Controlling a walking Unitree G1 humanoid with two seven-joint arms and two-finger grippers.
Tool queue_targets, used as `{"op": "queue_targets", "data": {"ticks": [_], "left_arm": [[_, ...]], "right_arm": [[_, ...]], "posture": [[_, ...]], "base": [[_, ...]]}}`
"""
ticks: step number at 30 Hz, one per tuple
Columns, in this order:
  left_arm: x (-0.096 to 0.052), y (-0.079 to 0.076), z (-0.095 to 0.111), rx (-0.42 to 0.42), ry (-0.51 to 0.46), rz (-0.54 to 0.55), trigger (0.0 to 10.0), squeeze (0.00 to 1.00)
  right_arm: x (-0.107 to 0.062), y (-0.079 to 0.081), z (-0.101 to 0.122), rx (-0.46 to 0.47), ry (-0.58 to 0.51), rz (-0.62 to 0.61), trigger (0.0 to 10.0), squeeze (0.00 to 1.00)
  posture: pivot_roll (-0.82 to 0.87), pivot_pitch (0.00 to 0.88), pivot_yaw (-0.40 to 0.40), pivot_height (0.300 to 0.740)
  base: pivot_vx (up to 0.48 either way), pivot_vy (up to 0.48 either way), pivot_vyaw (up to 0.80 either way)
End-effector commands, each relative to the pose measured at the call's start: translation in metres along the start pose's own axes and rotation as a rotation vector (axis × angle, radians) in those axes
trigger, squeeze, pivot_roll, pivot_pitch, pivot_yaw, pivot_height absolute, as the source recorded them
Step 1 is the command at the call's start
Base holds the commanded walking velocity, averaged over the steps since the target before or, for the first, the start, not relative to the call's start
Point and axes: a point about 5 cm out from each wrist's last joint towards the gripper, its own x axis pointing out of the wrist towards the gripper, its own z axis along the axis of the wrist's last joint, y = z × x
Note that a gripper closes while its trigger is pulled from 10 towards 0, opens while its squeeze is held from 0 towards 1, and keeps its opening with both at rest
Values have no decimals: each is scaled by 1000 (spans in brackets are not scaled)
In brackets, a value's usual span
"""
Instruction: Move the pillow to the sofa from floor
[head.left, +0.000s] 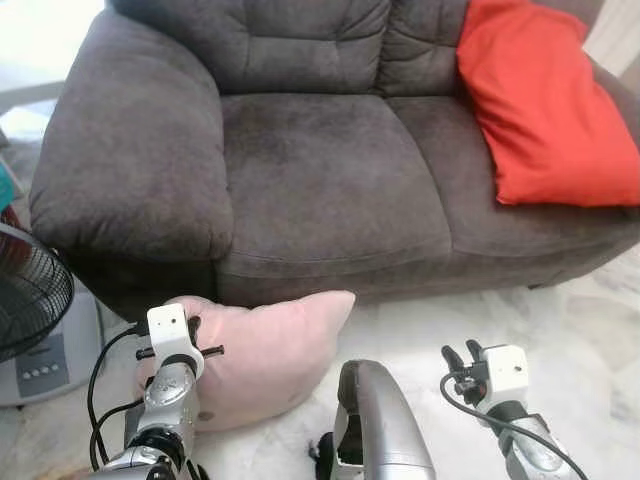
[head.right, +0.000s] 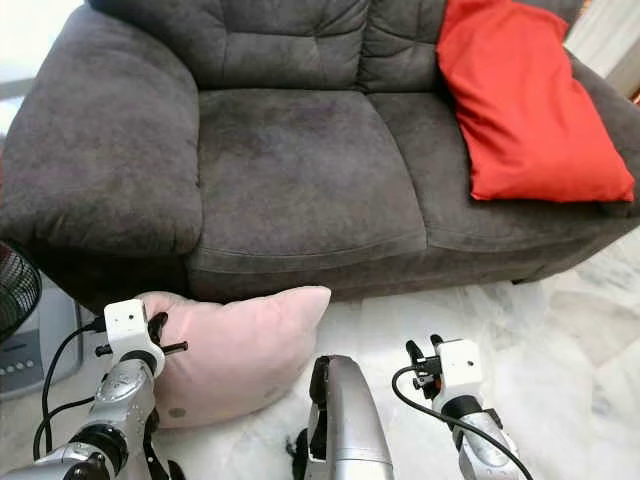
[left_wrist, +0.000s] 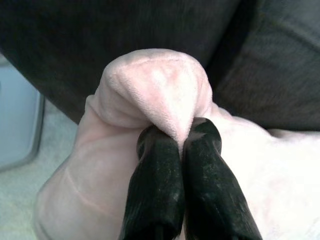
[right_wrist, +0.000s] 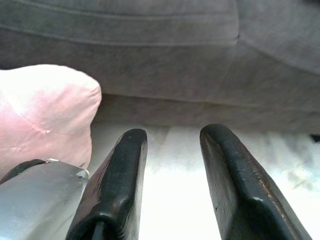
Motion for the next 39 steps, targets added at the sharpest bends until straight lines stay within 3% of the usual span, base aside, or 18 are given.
{"op": "queue_targets", "data": {"ticks": [1,12,19,27,39], "left_arm": [[3,-4,10,11,-52,-23,10000,0],[5,-7,16,26,-62,-50,10000,0],[7,-11,25,104,-111,-102,10000,0],[6,-11,29,130,-144,-122,10000,0],[0,-26,49,163,-299,-217,10000,0]], "right_arm": [[3,-4,4,0,-13,-22,10000,0],[11,6,9,22,-51,-40,10000,0],[15,13,10,50,-65,-51,10000,0],[18,20,14,78,-95,-60,10000,0],[16,27,23,90,-163,-75,10000,0]], "posture": [[-55,82,-118,485],[-42,44,-72,485],[-17,22,-40,485],[-10,0,-11,485],[8,9,4,485]], "base": [[-334,0,0],[-278,0,0],[0,0,0],[0,0,0],[0,0,0]]}}
